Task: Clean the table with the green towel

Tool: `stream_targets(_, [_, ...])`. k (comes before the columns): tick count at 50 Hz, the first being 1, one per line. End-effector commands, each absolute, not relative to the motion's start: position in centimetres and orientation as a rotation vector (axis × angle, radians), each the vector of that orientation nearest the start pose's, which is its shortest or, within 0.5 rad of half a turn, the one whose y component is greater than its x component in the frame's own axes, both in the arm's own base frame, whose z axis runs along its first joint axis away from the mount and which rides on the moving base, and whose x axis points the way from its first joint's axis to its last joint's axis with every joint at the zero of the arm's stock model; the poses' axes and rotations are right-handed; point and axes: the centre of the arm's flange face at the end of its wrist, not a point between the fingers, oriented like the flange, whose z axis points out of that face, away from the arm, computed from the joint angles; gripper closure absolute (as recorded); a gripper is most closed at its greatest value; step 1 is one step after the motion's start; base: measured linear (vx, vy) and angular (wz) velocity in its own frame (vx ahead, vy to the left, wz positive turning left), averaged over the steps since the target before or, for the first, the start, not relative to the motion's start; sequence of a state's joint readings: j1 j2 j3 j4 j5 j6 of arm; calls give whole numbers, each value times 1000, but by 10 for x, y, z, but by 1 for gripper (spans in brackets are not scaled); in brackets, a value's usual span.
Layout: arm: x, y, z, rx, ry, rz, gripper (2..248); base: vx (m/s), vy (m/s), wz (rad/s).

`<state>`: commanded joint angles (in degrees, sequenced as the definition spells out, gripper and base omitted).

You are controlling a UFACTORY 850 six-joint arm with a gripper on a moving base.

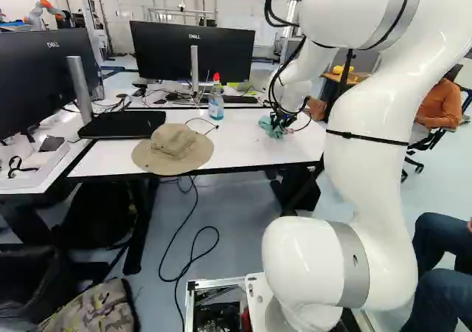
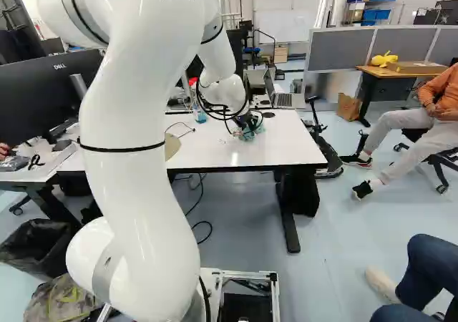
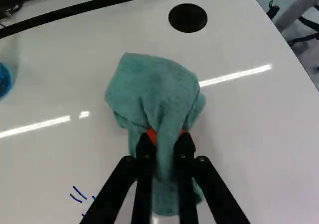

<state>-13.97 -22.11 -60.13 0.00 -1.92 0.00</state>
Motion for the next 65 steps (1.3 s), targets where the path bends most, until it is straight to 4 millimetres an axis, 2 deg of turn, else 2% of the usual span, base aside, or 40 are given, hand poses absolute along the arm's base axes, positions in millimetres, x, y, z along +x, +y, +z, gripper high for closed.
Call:
stream_targets(29, [566, -143, 409, -3040, 379, -985, 199, 0, 0, 0])
stream_targets(50, [593, -171, 406, -3035, 429, -1021, 199, 0, 0, 0])
stream_targets(65, [617, -165, 405, -3026, 397, -1046, 199, 0, 0, 0])
